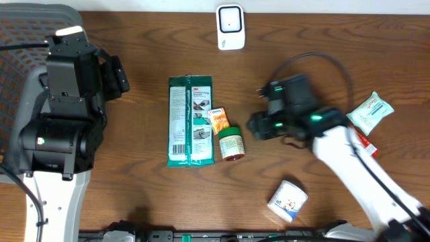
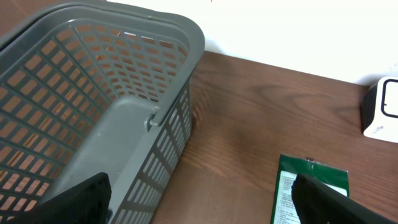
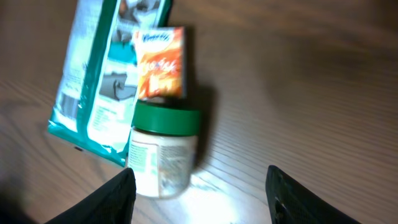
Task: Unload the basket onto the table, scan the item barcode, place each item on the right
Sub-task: 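Move the right gripper over the green-capped jar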
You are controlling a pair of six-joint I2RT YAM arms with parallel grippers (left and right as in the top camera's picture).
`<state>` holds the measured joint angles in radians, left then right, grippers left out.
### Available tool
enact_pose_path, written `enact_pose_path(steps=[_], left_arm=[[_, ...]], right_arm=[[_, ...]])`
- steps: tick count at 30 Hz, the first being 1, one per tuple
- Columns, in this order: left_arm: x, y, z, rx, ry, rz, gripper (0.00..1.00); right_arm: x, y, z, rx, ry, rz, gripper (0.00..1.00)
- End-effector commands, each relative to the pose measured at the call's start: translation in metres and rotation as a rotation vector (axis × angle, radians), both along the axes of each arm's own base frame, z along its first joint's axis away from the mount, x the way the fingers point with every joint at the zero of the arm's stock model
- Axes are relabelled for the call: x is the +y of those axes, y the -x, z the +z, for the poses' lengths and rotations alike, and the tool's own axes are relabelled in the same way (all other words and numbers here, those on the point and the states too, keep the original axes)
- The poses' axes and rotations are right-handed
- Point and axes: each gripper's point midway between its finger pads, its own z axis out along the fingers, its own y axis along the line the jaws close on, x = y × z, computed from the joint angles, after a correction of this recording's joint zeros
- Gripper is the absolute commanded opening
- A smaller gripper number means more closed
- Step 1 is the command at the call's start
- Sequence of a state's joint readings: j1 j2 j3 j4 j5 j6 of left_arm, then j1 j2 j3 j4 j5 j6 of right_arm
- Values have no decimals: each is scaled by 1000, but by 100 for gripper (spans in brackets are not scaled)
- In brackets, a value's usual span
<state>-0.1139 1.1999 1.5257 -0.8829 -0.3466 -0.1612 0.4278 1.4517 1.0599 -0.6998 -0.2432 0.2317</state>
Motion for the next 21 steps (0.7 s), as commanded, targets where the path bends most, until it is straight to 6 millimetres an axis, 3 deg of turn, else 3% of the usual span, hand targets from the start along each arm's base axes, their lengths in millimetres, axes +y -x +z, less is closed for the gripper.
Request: enact_pose_path(steps=[1,6,10,15,21], left_arm=[[3,0,3,-9,0,18,92],[3,0,3,-9,0,18,92],[3,0,3,-9,0,18,92],[3,0,3,-9,0,18,92],[3,0,3,-9,0,18,92]], right_arm=[[23,4,-26,23,75,30,63],[50,16,-56,76,101,95,63],[54,21,-65,94,114,113,61],[43,21,-69,94,172,91,53],[12,21,-75,93,317,40,54]])
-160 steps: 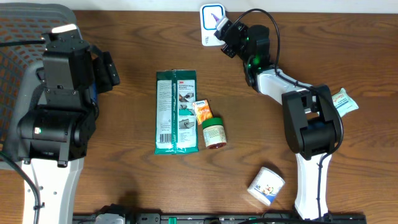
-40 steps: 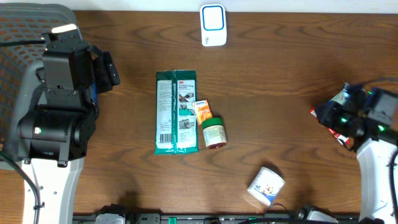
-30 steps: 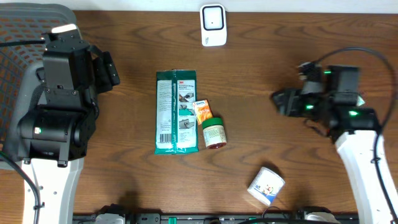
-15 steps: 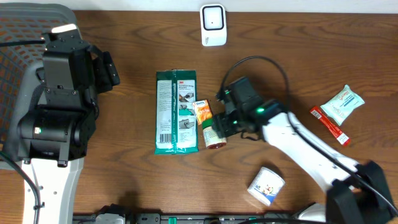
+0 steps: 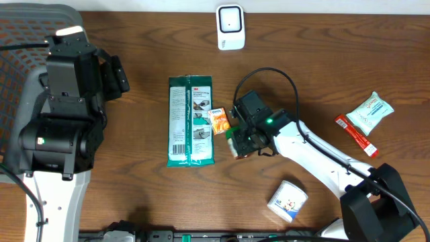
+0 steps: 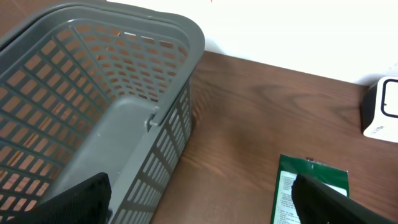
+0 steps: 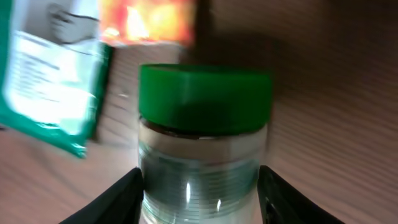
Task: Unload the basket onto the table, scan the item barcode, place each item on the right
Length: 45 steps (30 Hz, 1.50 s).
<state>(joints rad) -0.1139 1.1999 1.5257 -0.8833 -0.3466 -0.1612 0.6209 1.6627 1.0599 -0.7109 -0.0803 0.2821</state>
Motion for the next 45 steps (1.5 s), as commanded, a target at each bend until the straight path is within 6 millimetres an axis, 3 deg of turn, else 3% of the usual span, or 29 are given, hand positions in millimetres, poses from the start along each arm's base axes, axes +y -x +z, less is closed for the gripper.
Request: enact_pose_path(steps=[1,8,14,21,32,36,45], left_arm=[[3,0,3,-10,0,18,92],[3,0,3,-10,0,18,92],[3,0,3,-10,0,18,92],[3,0,3,-10,0,18,92],[3,0,3,-10,0,18,92],[3,0,3,-10,0,18,92],[3,0,3,-10,0,18,92]], right_arm=[[-18,-9,-1,-44,91,-40,55],[-20,-12,-1,-56,99,-7,60],[-26,-26,2,-124,139,13,65],[-27,-25,1,-101,116,9,68],[-60,-39,2,-140,221,-48,73],[-61,-39,1,-98,160,-67,69],[-59,-40,3,-28,13,-65,74]])
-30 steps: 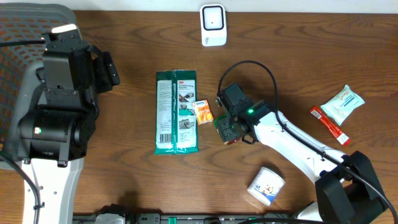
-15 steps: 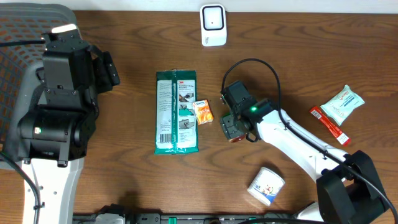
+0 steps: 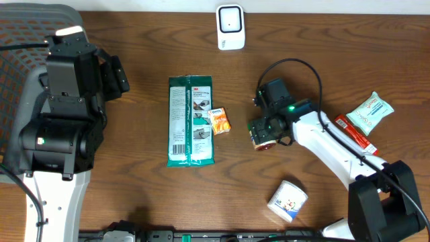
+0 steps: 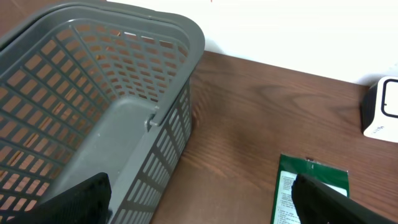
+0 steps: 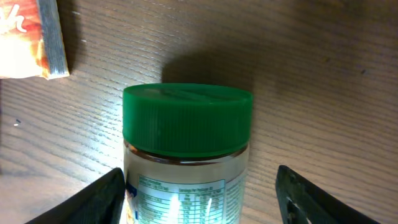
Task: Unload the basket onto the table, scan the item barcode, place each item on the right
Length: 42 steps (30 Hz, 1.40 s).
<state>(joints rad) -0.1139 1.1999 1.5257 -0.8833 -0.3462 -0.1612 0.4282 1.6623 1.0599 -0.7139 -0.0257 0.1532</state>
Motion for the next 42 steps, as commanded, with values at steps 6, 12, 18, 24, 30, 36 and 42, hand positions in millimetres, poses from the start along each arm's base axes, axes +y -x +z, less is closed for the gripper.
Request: enact_pose_path(steps=[6,12,18,24,30,36,42], left_arm=[[3,0,3,-10,-1,18,92],[3,0,3,-10,-1,18,92],[3,0,3,-10,0,18,92],[3,0,3,-10,-1,18,92],[3,0,3,-10,-1,18,92],[3,0,3,-10,0,18,92],[3,0,3,-10,0,18,92]], right_arm=[[30,1,21,26,-203,96,74],[37,5,37,8,-256,119,73],[37,1,44,-25,-258,130,74],[41,7,40,-16,-231,145,73],[34,12,34,1,-165,141,44],[9,7,26,-28,-19,102,50],[5,7,24,-30,-2,97,47]])
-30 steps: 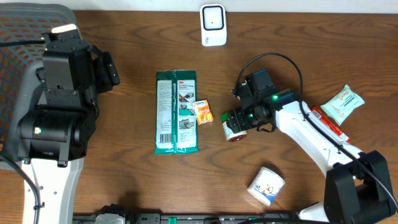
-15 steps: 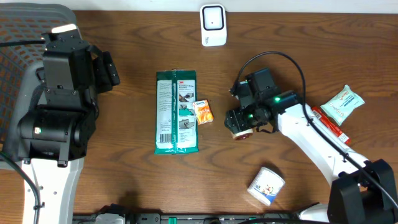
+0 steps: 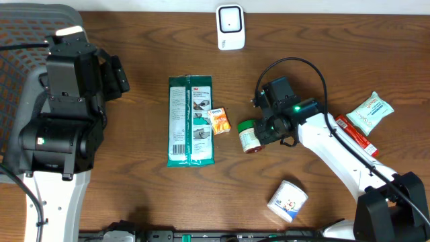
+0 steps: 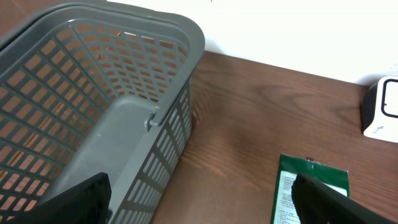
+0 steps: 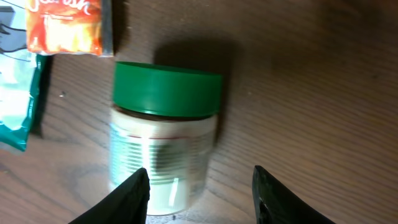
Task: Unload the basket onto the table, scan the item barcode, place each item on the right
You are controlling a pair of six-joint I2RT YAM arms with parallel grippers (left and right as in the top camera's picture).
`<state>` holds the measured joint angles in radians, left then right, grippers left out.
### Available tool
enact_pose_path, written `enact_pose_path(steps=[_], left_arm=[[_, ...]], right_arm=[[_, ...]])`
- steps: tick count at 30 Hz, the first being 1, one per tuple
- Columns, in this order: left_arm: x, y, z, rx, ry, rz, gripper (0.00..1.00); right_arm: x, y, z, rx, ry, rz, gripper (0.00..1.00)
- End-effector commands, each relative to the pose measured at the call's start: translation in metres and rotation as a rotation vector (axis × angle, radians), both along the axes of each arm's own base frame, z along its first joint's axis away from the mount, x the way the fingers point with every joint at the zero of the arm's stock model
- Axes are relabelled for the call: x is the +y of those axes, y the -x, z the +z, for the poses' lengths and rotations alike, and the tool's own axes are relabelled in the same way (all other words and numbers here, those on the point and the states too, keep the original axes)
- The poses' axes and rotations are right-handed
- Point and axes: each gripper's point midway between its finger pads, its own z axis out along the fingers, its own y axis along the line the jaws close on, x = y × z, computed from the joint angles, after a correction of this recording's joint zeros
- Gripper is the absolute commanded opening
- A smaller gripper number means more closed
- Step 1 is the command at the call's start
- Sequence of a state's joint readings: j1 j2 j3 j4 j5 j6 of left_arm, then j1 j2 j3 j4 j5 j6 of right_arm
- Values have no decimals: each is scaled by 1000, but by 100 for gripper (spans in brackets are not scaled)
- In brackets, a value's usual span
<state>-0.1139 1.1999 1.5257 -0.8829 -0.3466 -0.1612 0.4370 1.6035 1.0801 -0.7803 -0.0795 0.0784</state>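
Note:
A glass jar with a green lid [image 3: 248, 136] lies on its side on the table, right of the orange sachet [image 3: 220, 119]. My right gripper [image 3: 261, 133] stands open just over it. In the right wrist view the jar [image 5: 163, 143] lies toward the left finger [image 5: 132, 196], with bare wood before the right finger [image 5: 281, 194]; nothing is gripped. The white scanner [image 3: 230, 27] stands at the far edge, also seen as the scanner [image 4: 381, 109] in the left wrist view. My left gripper [image 4: 199, 205] is open beside the basket.
A green wipes pack [image 3: 191, 121] lies left of the sachet. A grey basket [image 4: 93, 112] stands at the far left. A white tub [image 3: 289, 200] sits near the front edge. A white-green packet [image 3: 369, 113] and a red stick [image 3: 356, 139] lie at the right.
The jar lies a little further left, closer to the orange sachet, and tilted. It was centred between my right fingers; now it sits against the left one. The left arm has not moved.
My right gripper hung to the right of the jar, which lay against the wipes pack below the sachet. Then its fingers were round the jar. Then the jar lay well to the right of the pack between open fingers, and now slightly back to the left.

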Motion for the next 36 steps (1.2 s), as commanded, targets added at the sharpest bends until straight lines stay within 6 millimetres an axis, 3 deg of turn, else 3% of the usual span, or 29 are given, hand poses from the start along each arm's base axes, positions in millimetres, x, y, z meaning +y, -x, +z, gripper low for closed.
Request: enact_pose_path(steps=[1,5,9,11,24,29,33,36], left_arm=[[3,0,3,-9,0,18,92],[3,0,3,-9,0,18,92],[3,0,3,-9,0,18,92],[3,0,3,-9,0,18,92],[3,0,3,-9,0,18,92],[3,0,3,-9,0,18,92],[3,0,3,-9,0,18,92],[3,0,3,-9,0,18,92]], right_arm=[[-6,-5,3,-36,47,-2,47],[-11,-9,3,-55,78,-13,48],[25,-1,10,-6,-125,48,49],[35,2,12,10,-178,65,50],[4,-1,-3,-27,23,21,56],[9,5,-6,-1,-8,34,57],[26,12,-3,34,-103,63,59],[24,13,-5,36,-88,65,60]])
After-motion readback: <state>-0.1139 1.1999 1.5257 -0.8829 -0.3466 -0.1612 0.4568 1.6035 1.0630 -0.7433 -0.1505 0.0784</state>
